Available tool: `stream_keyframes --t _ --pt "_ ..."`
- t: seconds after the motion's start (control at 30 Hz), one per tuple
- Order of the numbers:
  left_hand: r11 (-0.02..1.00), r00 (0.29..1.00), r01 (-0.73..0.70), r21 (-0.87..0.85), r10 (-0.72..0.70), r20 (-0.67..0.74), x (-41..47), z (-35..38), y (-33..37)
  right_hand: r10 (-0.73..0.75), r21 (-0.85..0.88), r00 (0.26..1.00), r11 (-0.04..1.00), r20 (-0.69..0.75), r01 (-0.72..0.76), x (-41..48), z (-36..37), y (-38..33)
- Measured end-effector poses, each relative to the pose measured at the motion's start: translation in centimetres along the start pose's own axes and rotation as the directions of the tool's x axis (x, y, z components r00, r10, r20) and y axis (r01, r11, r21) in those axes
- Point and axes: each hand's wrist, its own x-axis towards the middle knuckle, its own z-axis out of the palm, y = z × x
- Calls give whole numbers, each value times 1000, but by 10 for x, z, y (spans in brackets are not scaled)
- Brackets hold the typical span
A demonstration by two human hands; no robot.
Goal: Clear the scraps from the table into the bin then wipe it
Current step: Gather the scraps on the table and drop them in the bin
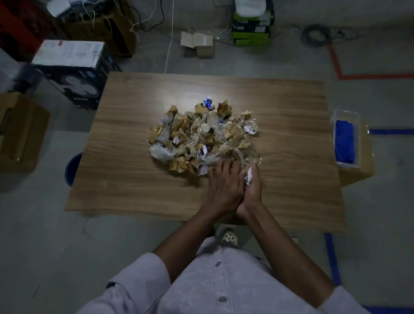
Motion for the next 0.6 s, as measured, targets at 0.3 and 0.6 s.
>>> stream_keyframes --t 0.3,0.6 --pt "925 939 212 -316 -104 328 -1 8 16 -49 -91 995 995 -88 41 7 -9 -12" --pt "166 753 604 -779 -438 491 -2 2 -1 -527 -803 774 594 -352 39 31 -27 -12"
